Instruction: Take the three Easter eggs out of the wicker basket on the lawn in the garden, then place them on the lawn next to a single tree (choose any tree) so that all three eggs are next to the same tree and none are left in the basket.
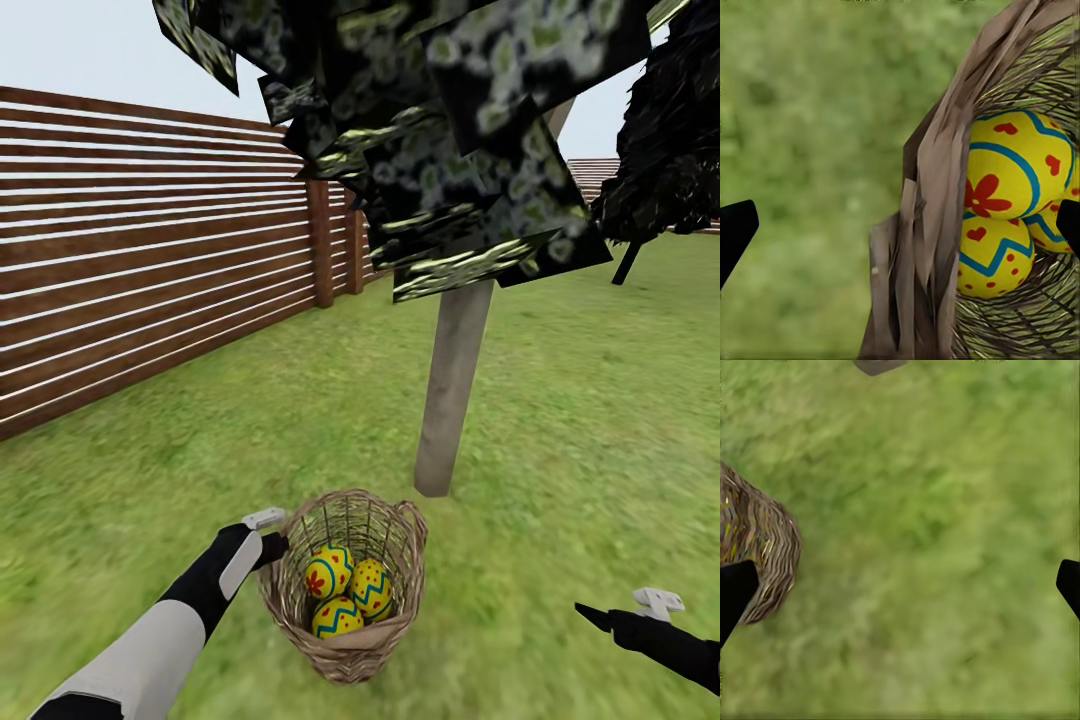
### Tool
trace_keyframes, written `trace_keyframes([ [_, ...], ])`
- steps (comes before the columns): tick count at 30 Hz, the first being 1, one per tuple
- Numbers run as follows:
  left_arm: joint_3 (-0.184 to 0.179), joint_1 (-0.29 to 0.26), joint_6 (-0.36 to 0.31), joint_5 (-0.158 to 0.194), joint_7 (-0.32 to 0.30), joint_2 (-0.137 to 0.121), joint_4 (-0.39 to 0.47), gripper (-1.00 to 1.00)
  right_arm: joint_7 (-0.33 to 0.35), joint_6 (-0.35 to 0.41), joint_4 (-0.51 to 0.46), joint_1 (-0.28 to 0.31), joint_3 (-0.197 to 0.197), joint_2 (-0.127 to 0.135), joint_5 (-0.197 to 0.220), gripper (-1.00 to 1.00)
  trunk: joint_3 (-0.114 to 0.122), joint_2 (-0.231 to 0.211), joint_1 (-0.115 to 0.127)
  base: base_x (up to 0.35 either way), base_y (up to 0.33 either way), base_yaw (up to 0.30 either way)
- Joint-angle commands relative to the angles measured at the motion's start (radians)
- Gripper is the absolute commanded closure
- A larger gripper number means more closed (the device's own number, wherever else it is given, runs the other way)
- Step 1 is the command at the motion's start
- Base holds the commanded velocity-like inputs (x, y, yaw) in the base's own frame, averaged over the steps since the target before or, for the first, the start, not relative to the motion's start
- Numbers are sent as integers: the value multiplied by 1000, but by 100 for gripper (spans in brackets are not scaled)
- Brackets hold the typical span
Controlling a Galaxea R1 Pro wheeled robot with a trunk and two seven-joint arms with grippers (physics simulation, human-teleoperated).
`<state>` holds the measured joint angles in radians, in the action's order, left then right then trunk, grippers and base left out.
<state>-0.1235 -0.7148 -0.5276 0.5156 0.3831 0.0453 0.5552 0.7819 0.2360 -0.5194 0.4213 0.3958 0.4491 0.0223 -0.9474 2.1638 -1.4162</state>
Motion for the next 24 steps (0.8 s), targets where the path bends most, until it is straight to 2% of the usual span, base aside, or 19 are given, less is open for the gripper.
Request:
trace_keyframes([
  [1,-5,0,-2,11,9,-1,2,-100,5,9,-1,1,5,0,2,-100,2,-7,4,0,0,0],
  [16,-7,-1,-6,10,10,2,2,-100,5,9,-1,1,4,-1,2,-100,49,-112,62,0,0,0],
  [17,-1,5,-12,16,4,-4,8,-100,-1,15,-6,6,-2,-7,-3,-100,49,-112,61,0,0,0],
  [18,5,-1,-18,21,-2,2,14,-100,-6,21,-12,12,-7,-12,-9,-100,49,-112,61,0,0,0],
  [20,14,-5,-25,33,-6,8,25,-100,-18,32,-4,22,-18,-3,-20,-100,49,-112,61,0,0,0],
  [24,16,-16,-2,34,-6,30,24,-100,-6,19,18,19,5,20,-2,-100,49,-112,61,0,0,0],
])
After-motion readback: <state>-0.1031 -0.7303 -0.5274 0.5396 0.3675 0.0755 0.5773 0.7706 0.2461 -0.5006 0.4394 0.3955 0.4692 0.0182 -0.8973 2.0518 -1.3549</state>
